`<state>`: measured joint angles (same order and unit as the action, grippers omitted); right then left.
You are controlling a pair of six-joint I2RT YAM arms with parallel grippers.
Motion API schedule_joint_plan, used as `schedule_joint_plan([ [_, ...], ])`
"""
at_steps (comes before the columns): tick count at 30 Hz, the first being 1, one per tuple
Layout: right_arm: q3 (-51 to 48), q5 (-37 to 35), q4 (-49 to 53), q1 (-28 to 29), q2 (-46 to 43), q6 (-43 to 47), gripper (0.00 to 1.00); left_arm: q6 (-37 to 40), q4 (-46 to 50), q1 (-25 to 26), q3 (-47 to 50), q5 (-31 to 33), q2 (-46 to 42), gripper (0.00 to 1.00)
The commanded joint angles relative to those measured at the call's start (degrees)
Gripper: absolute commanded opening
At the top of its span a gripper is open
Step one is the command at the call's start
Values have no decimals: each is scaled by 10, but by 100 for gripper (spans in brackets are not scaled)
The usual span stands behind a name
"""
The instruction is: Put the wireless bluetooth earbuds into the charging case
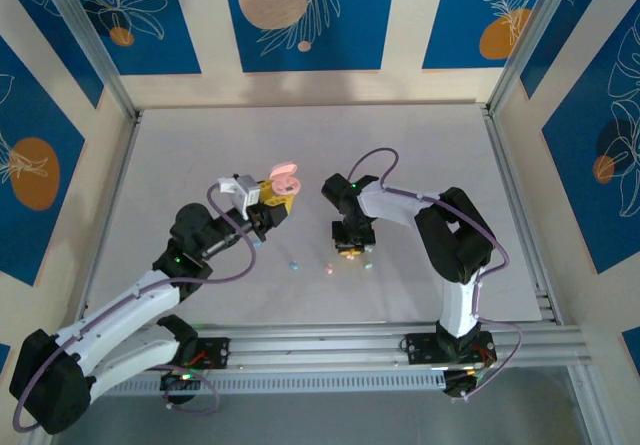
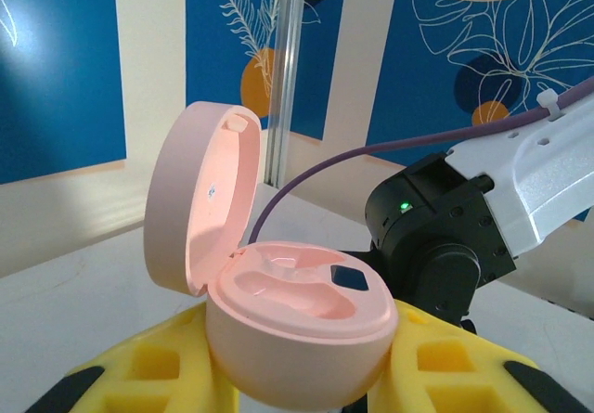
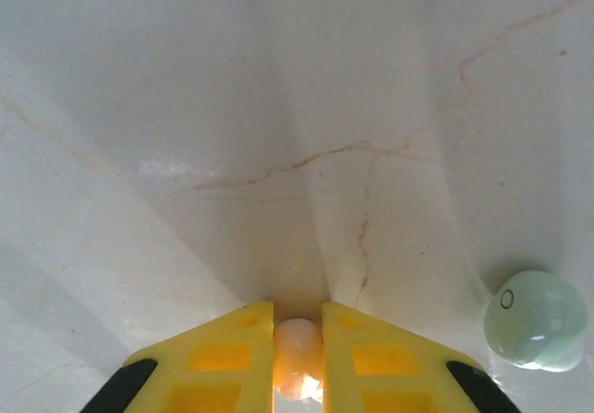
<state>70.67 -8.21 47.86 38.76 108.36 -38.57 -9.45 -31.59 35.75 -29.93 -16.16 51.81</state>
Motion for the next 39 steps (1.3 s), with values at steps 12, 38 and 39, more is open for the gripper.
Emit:
schedule_joint_plan([
  [12, -107, 411, -233, -117, -184, -55, 17, 12, 7, 2, -1, 19, -8, 31],
  [38, -169, 694, -622, -203, -232, -330, 18, 31, -11, 1, -6, -68, 58, 31],
  [39, -162, 687, -605, -201, -240, -315, 18, 31, -15, 2, -6, -73, 62, 31],
])
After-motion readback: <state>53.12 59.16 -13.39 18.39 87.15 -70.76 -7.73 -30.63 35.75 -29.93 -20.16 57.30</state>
